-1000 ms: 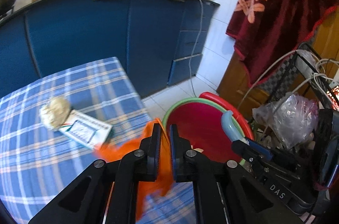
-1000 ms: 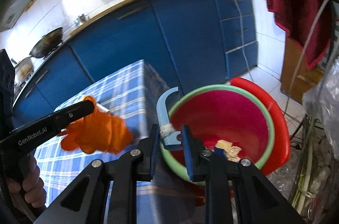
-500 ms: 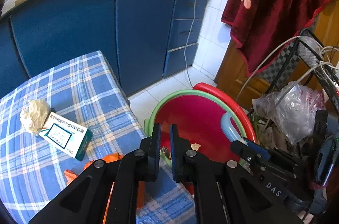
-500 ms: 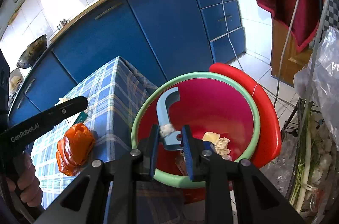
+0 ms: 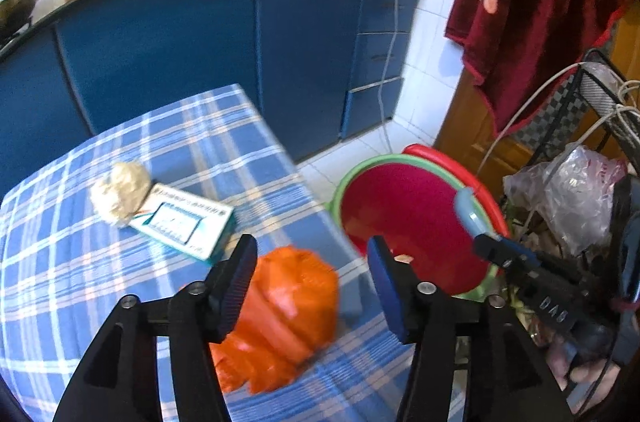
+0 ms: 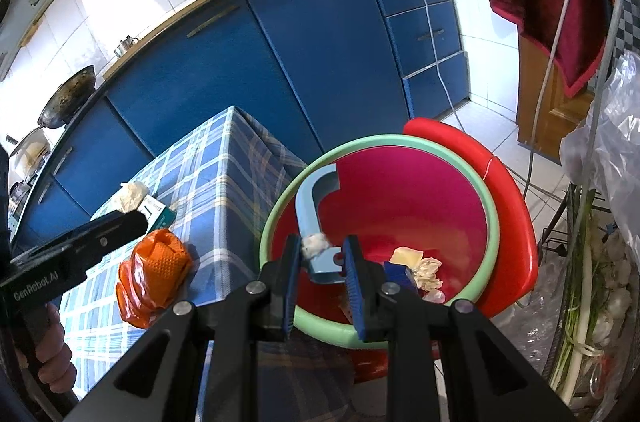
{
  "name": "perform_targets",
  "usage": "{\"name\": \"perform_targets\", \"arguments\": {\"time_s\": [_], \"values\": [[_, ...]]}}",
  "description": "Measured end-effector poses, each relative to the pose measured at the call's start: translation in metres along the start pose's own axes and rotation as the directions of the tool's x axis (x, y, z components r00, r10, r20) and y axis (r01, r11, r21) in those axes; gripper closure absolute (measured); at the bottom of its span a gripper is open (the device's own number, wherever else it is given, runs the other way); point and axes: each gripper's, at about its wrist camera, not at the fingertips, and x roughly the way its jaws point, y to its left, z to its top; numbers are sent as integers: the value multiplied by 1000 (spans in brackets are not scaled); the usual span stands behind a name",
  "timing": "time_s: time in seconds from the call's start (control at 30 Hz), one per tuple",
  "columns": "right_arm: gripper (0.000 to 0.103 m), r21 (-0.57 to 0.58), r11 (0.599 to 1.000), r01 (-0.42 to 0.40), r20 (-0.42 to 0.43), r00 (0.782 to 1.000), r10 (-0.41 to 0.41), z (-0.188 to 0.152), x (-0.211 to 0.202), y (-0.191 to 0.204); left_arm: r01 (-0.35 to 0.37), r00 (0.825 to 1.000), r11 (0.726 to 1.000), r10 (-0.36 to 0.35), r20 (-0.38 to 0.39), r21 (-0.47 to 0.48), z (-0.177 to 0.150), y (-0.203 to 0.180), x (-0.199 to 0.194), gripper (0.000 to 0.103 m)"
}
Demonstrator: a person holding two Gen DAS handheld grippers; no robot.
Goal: Collect trash
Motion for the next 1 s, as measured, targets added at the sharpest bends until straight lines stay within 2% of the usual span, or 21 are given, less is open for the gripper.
{"name": "perform_targets", "arguments": {"time_s": [0.13, 0.37, 0.57, 0.77, 0.8, 0.97, 1.0], "values": [[79, -3, 1000, -2, -2, 1000, 2, 0, 0, 2, -33, 999, 999, 32, -30, -26, -11, 13, 2, 38], [79, -10, 1000, -3, -9, 1000, 2, -1, 0, 6, -52, 994, 997, 46, -97, -65, -26, 24, 18, 34], [79, -10, 1000, 3, -15, 1000, -3, -1, 1, 7, -35, 993, 997, 27, -117, -64, -32, 21, 28, 33], [79, -8, 1000, 5, -9, 1000, -5, -1, -2, 7, -25, 994, 996, 16, -105, -81, -35, 21, 31, 33], [79, -7, 1000, 4, -10, 1000, -4, -2, -2, 7, -26, 995, 997, 18, -101, -78, -35, 20, 30, 35], [79, -3, 1000, 2, -11, 1000, -2, -2, -2, 6, 4, 996, 998, -9, -87, -59, -37, 12, 27, 61], [79, -1, 1000, 1, -11, 1000, -1, -2, -3, 6, 1, 996, 999, -5, -84, -52, -38, 10, 26, 63]]}}
